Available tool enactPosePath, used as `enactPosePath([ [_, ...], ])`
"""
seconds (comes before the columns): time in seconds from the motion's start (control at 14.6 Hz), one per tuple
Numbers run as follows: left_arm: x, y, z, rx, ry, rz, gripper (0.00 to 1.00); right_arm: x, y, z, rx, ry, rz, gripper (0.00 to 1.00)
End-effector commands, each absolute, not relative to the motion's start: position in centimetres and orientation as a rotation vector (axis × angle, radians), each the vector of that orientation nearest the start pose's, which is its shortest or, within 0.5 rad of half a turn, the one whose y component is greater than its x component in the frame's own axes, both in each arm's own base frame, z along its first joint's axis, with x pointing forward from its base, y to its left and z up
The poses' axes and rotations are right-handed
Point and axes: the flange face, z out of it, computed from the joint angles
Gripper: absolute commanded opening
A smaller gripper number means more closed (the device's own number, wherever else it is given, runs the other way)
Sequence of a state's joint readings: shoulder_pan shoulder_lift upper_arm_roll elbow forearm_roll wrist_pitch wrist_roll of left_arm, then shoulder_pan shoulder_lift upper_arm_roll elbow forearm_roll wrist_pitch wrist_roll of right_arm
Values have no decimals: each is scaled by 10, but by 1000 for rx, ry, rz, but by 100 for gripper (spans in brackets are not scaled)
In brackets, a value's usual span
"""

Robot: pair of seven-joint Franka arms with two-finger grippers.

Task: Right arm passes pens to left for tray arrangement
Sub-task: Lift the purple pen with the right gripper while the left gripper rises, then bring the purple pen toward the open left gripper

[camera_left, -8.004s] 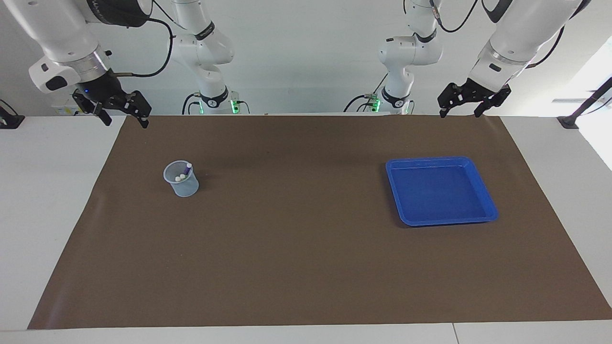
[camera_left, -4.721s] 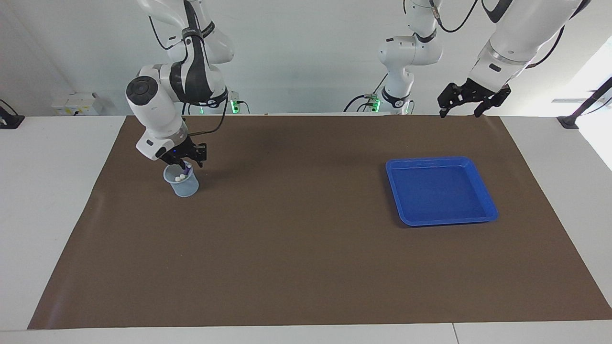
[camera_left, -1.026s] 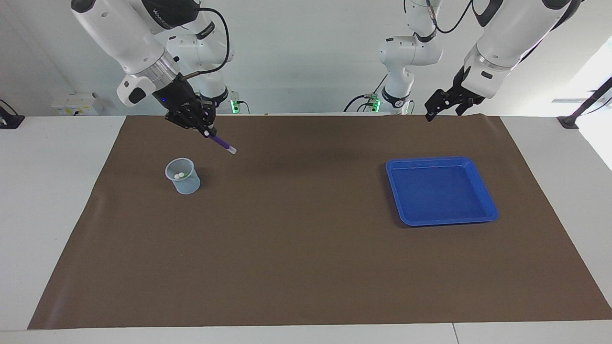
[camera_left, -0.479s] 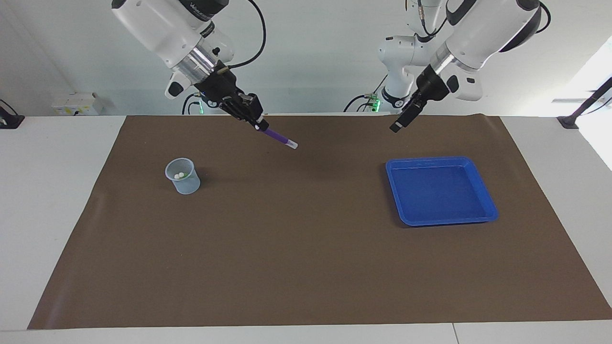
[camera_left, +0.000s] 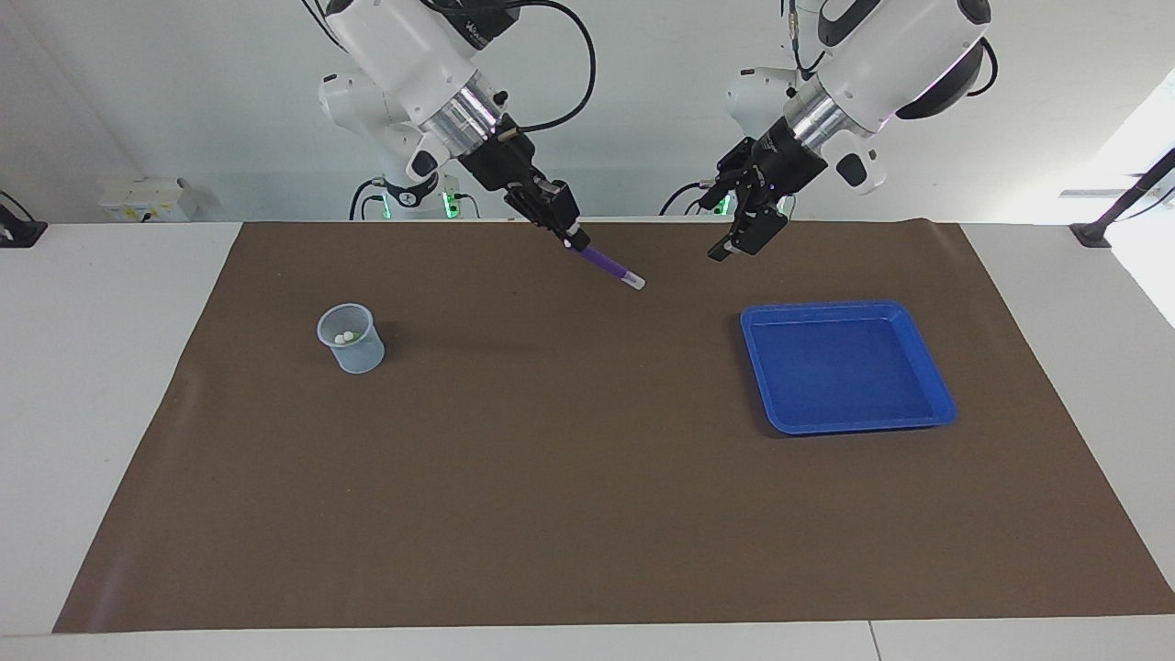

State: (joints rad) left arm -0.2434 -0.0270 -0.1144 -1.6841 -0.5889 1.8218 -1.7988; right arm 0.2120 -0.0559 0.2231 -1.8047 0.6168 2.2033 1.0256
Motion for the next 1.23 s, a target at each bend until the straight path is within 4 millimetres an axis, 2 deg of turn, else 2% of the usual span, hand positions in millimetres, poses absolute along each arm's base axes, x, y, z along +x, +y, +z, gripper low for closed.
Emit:
enactPosePath([
  [0.0,517,-243,597,-2359,-2531,896,100,516,264,617,-2181,1032,68,0],
  [0.27,520,-250,580,-2302,-2682,960,100,506,281,617,-2185,1019,91,0],
  [0.41,512,-278,576,-2369,-2666,939,100,506,282,617,-2186,1018,91,0],
  [0.62,496,-297,574,-2423,-2539,975,100,501,290,617,-2196,999,99,0],
  [0.75,489,-302,575,-2439,-2476,995,100,500,290,618,-2196,993,95,0],
  [1.03,490,-310,578,-2425,-2566,970,100,501,290,617,-2199,992,95,0],
  [1.16,489,-312,578,-2423,-2558,974,94,501,289,617,-2201,988,92,0],
])
